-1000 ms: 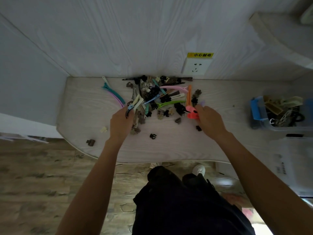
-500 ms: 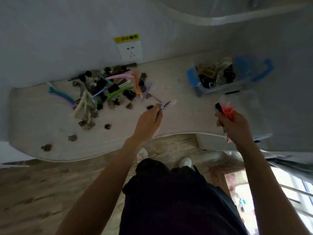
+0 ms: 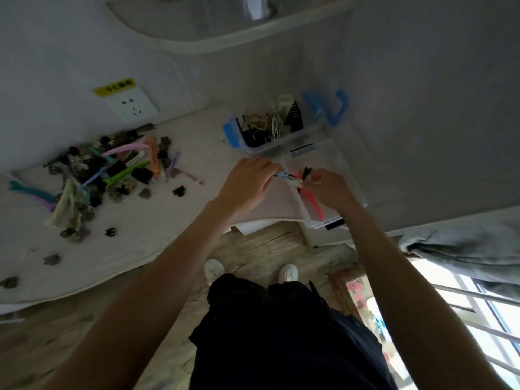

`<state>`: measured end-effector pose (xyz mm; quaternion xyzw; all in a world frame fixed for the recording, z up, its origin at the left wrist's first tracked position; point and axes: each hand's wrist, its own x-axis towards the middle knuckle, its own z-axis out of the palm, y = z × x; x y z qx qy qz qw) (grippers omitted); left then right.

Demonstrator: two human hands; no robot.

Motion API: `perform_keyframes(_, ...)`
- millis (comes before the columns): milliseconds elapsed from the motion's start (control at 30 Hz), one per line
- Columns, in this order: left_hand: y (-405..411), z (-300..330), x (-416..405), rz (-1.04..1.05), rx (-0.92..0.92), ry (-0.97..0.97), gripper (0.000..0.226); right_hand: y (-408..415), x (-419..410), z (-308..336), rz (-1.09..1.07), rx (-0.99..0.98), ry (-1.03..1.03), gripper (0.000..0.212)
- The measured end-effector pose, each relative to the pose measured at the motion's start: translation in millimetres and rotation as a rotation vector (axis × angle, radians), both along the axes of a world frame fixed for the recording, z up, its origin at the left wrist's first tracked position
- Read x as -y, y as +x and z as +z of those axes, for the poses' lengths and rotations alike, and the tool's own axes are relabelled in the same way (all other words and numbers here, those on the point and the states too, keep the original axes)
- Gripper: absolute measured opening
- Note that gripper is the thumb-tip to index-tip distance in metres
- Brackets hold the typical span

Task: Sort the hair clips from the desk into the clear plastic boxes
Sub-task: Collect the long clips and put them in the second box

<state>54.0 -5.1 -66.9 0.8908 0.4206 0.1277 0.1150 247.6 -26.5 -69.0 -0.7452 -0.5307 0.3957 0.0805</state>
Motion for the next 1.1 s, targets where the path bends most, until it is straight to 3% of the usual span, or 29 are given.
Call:
perform_keyframes(233, 52.9, -1.3, -24.3, -0.161, -0.152, -0.047, 0.03, 26.8, 40.3, 17.1, -0.172, -0.061, 0.277, 0.033)
perform_keyframes(367, 80.3, -4.3, -35.3, -0.288, -0.256, -0.176, 0.03, 30.8, 56.3, 13.0, -0.082, 0.023, 0.306, 0.031)
perform_keyframes(467, 80.7, -5.0, -38.6, -0.284, -0.19, -0.341, 0.04, 32.3, 56.0, 7.7, -0.034, 0.087, 0.286, 0.029)
perform_keyframes(533, 69.6, -3.9, -36.9, -0.257, -0.069, -0.287, 0.033, 27.2, 53.1, 8.0, -0.02, 0.123, 0.314, 0.026)
perform_keyframes(667, 19.5, -4.5, -19.6, -0.062, 0.226, 0.047, 0.027, -5.9, 45.0, 18.6, 0.018, 0.075, 0.501, 0.022)
perform_keyframes(733, -18.3, -7.6, -1.9, 0.119, 0.282, 0.07, 0.035, -31.7, 39.0, 23.3, 0.109, 0.043, 0.55, 0.024)
perform_keyframes(800, -65.1, -9.7, 15.8, 0.331, 0.275, 0.004, 0.043, -66.2, 28.8, 20.9, 0.236, 0.02, 0.54, 0.024)
perform_keyframes(933, -158.2, -21.6, 46.5, 0.725, 0.188, -0.116, 0.037, -145.2, 3.8, -4.8, 0.468, 0.0, 0.456, 0.025)
perform_keyframes(1033, -220.0, -32.1, 54.5, 0.865, 0.186, -0.329, 0.028, -200.9, -20.9, -25.6, 0.539, 0.059, 0.357, 0.03)
perform_keyframes(1100, -250.2, -36.6, 56.0, 0.937, 0.278, -0.484, 0.03, -230.1, -37.0, -35.2, 0.521, 0.141, 0.34, 0.031)
